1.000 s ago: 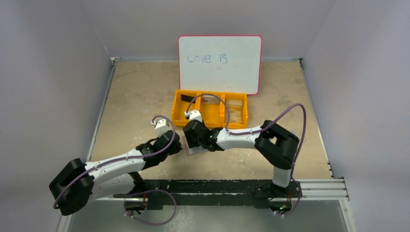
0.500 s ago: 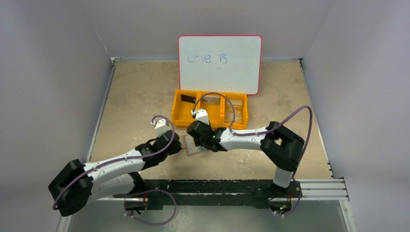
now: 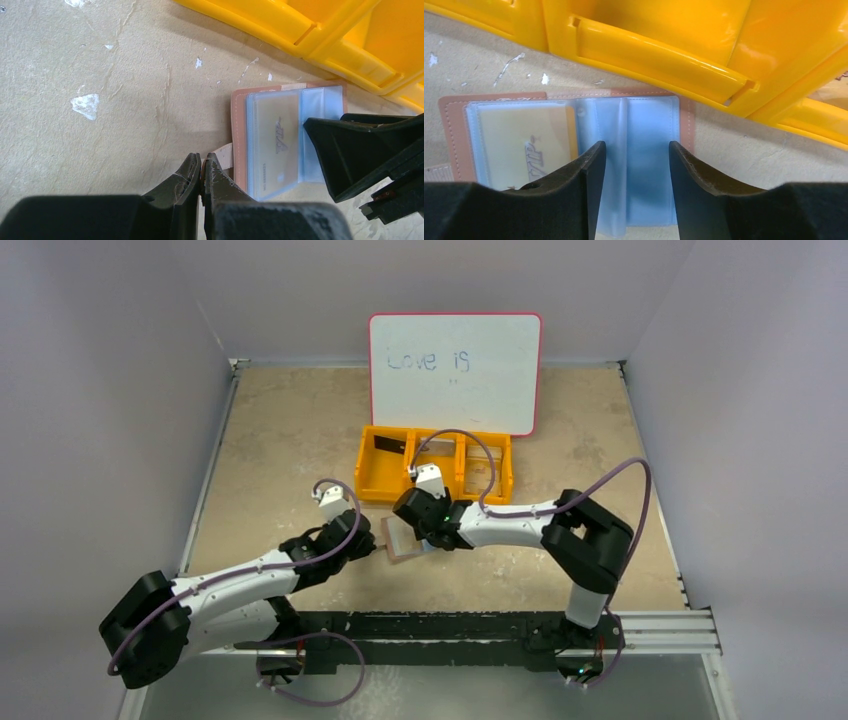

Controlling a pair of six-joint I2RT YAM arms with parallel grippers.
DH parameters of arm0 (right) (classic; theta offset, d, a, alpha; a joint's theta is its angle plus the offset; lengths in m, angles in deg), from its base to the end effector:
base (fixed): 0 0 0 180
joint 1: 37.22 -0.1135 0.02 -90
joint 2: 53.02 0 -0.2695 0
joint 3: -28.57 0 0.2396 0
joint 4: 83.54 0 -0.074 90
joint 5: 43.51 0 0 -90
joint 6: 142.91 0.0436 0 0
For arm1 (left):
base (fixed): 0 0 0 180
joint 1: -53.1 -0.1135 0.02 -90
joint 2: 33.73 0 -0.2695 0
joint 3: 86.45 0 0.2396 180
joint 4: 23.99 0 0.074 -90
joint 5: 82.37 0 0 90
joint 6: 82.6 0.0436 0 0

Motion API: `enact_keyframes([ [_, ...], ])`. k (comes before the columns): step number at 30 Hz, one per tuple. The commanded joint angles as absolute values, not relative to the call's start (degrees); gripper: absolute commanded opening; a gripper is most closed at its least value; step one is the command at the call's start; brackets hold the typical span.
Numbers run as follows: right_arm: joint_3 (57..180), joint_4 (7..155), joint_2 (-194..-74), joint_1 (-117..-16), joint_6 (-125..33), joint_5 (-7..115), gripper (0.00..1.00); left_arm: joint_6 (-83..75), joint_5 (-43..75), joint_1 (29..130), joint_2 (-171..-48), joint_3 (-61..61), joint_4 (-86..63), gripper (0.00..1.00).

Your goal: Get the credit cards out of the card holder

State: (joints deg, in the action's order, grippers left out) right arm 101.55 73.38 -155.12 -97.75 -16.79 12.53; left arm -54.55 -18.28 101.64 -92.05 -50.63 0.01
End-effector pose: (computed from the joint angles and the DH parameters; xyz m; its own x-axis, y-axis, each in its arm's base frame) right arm 0.1950 0.2956 0.1734 -0.6404 -0.1394 -0.7553 -0.2181 0.9759 0.0047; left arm 0.1320 -0.1206 0.1690 -0.6450 -0.4689 -0.6034 -0.2005 0.8658 -0.4585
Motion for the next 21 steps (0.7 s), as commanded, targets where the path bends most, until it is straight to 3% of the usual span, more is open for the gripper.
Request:
enact_keyframes([
  [1,100.1,68.9,-151.8,-95.8,-14.5,10.3,0.52,-54.2,-19.8,101.8,-91.1,-49.1,0.2,0.0],
  [9,94.5,71.1,-146.1,-93.3,-14.2,14.3,0.54,-54.2,-20.2,101.8,-91.3,-49.2,0.2,0.0],
  [21,96.2,76.2,-139.9,-93.4,-18.2,19.5,0.54,-53.9,-19.8,101.8,-91.6,-48.7,-0.1,0.0],
])
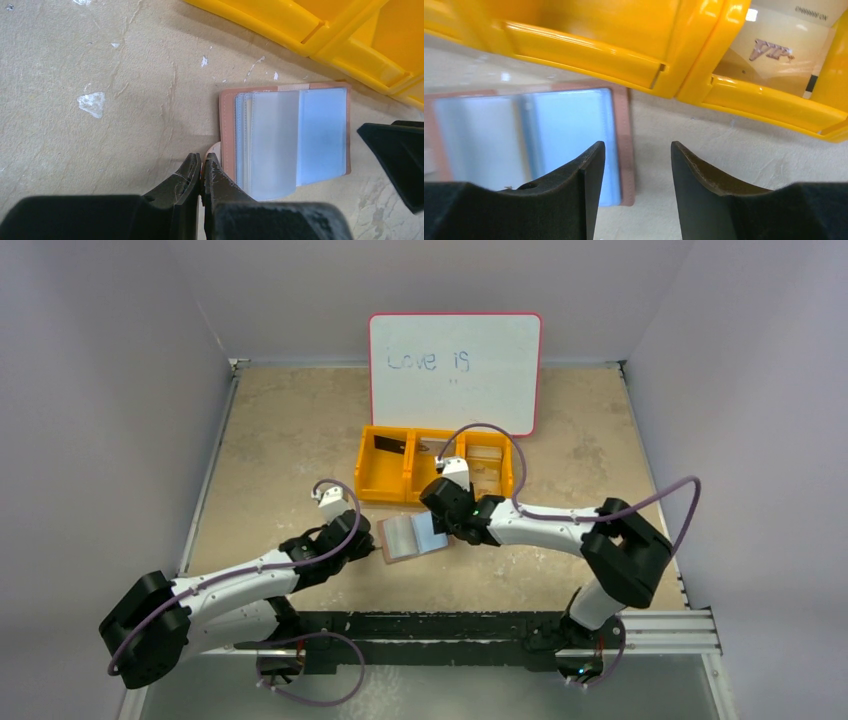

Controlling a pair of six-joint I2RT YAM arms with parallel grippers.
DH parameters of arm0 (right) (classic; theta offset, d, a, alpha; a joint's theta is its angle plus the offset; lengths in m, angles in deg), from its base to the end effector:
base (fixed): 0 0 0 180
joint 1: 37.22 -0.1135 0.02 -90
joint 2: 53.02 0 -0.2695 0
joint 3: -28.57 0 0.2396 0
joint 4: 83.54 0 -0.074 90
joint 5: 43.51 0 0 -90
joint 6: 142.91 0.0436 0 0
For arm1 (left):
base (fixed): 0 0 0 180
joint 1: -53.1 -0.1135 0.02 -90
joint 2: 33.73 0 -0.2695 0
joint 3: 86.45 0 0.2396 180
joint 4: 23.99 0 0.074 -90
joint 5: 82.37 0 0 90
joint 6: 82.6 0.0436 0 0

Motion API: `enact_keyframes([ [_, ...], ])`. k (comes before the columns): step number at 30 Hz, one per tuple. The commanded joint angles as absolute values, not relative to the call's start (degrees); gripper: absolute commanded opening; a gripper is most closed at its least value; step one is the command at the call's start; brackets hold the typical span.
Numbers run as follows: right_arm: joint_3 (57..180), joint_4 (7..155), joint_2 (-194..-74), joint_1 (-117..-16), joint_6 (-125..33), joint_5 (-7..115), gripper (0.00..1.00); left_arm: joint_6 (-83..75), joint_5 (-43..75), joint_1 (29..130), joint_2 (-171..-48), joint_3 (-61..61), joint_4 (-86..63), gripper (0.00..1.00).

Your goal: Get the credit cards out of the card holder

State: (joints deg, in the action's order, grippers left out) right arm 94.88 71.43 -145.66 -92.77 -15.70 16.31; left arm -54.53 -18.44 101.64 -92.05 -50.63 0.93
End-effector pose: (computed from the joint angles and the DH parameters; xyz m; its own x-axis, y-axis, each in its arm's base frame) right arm 0.1973 0.2489 0.1892 -0.6756 -0.0607 -0.7348 -0.1591 0.9851 0.0649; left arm 0.1312 -0.1195 0.1678 -0.6497 -0.4617 -0.6039 -0.2061 0.8716 -0.4448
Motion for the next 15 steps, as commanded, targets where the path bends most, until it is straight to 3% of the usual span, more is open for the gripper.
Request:
enact_keyframes([
  [1,96.2,77.9,-139.4,-94.0,-18.9,21.0,0.55,-54.0,-19.9,101.8,-91.6,-48.7,-0.3,0.0],
  [6,98.0,85.3,-143.3,-96.0,-21.9,29.6,0.6,-53.9,-19.7,101.8,-92.4,-48.6,-0.8,0.0],
  [15,106.5,81.4,-154.7,-100.7,-22.5,22.9,0.71,-54.0,-19.7,101.8,-91.7,-48.5,-0.2,0.0],
])
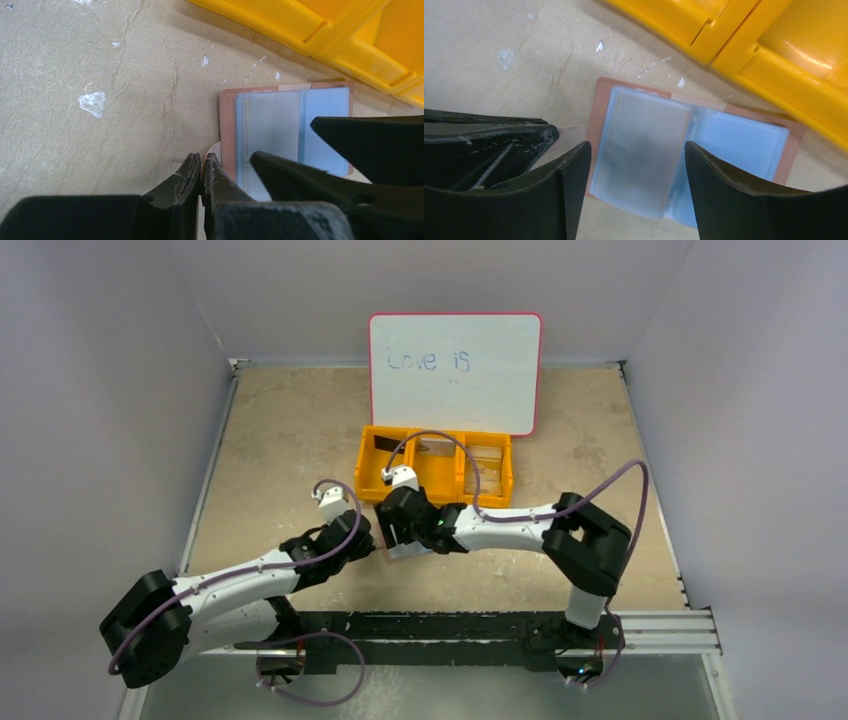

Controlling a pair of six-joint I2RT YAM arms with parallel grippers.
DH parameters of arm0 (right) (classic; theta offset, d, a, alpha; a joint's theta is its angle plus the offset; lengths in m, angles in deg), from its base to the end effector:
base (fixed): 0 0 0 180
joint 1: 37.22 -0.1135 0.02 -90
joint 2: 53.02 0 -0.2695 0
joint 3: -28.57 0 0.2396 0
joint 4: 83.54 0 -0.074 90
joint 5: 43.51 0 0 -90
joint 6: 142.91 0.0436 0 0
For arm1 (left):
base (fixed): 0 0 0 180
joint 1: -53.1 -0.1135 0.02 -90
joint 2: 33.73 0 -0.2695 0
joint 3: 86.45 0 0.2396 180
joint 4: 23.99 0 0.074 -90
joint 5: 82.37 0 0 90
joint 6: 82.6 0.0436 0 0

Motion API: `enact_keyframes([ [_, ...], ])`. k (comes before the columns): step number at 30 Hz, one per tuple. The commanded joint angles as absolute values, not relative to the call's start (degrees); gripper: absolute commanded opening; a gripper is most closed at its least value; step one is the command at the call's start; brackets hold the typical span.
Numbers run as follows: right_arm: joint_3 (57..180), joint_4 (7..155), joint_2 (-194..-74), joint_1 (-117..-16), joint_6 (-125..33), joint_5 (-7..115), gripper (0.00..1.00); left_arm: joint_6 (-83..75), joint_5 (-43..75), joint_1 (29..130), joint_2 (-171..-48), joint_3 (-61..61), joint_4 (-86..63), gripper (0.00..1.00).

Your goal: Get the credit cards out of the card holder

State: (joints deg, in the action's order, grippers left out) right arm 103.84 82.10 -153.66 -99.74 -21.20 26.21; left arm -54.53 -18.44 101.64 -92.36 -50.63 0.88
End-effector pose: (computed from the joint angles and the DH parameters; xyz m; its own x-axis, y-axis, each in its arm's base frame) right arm 0.1863 0.3254 0.2023 -0.6237 -0.1306 -0.7707 -0.4483 0.8675 0.2158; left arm 0.1314 -0.1198 0.1670 -0.6515 -0.4597 -0.6035 -0.2074 0.8731 -0.4412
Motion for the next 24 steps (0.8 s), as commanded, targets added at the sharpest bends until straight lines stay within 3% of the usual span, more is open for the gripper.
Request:
enact_keyframes([
  [1,106.5,80.6,-155.4,-100.8,-22.5,21.2,0.72,-54.0,-19.7,101.8,-91.7,-48.4,-0.1,0.0],
  [12,104.8,76.0,-160.1,-101.3,-22.3,12.5,0.71,-54.3,-19.8,101.8,-91.1,-48.9,-0.3,0.0],
  [18,104.6,71.9,-160.0,-101.3,-20.5,8.9,0.56,-54.4,-19.9,101.7,-90.6,-49.1,-0.2,0.0],
  [24,105.3,74.3,-157.8,-101.3,-21.7,13.9,0.61,-54.4,-19.8,101.8,-90.8,-49.1,-0.5,0.0],
])
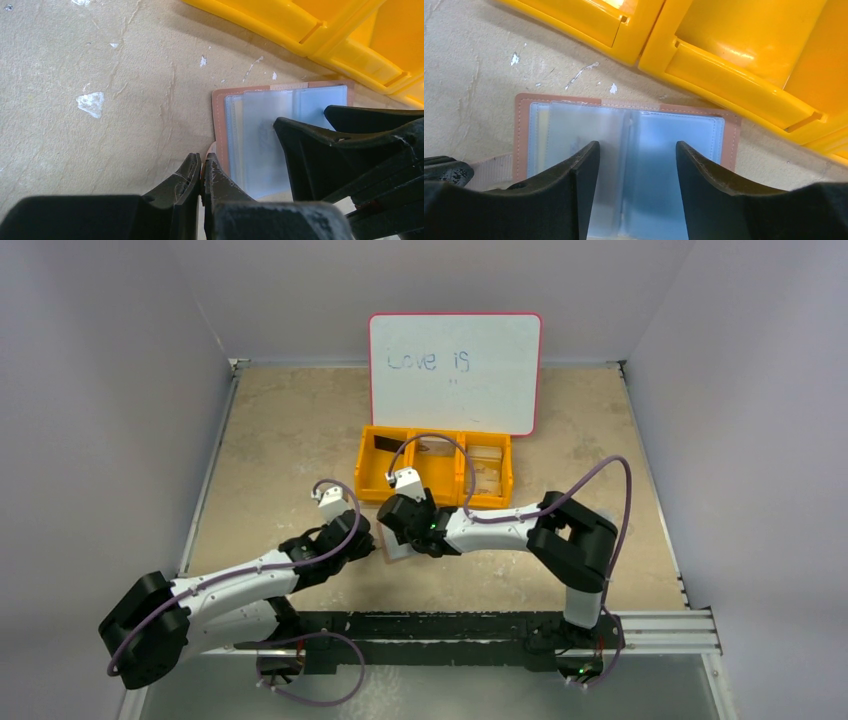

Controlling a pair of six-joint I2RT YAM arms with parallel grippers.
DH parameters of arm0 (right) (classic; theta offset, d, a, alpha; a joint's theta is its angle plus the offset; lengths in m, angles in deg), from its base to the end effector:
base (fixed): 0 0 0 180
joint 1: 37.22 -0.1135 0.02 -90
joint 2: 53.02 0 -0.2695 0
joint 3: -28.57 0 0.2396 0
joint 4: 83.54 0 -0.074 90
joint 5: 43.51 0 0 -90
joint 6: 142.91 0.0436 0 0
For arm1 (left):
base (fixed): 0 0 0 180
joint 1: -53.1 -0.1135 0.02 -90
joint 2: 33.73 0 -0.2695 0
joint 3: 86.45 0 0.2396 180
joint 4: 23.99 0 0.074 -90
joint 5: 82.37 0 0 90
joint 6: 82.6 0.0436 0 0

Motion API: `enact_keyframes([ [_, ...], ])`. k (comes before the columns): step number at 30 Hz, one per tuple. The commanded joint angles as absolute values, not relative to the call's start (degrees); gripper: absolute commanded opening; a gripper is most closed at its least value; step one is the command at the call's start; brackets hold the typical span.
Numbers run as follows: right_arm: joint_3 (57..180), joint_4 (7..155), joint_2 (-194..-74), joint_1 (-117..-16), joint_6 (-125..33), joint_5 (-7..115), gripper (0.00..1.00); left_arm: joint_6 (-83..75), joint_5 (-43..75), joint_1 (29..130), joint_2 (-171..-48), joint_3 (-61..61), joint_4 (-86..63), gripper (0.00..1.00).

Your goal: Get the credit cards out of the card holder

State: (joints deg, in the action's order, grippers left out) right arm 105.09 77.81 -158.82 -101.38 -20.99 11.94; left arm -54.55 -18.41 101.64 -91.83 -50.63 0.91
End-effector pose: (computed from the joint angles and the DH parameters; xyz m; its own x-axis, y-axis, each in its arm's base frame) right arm 0.1861 0.3276 0.1740 -0.5790 -0.1964 -0.7913 -0.3175 0.9482 -0.0031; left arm 0.1310 -0.1194 0.1684 -0.6483 -0.4639 -0.6038 -0.2049 0.8700 -0.4484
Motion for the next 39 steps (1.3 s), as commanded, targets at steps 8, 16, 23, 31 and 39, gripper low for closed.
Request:
enact_keyframes([
  [8,107.3,81.0,-156.2,-101.1,-20.0,24.5,0.67,-54.5,-19.7,101.8,-90.8,-49.4,-0.8,0.0],
  [16,107.5,81.8,-159.5,-101.0,-20.1,25.0,0.67,-54.7,-19.8,101.8,-89.8,-49.5,-0.5,0.0],
  [23,106.5,77.4,-161.1,-100.9,-18.5,18.8,0.61,-54.8,-19.8,101.8,-90.2,-49.5,-1.0,0.0],
  [31,103.1,77.7,-156.4,-100.1,-17.9,17.3,0.46,-54.6,-19.9,101.8,-90.3,-49.5,-0.5,0.0],
  [39,102.6,71.8,-154.7,-98.1,-18.0,9.7,0.54,-54.6,-20.4,101.8,-89.4,-49.5,0.5,0.0],
])
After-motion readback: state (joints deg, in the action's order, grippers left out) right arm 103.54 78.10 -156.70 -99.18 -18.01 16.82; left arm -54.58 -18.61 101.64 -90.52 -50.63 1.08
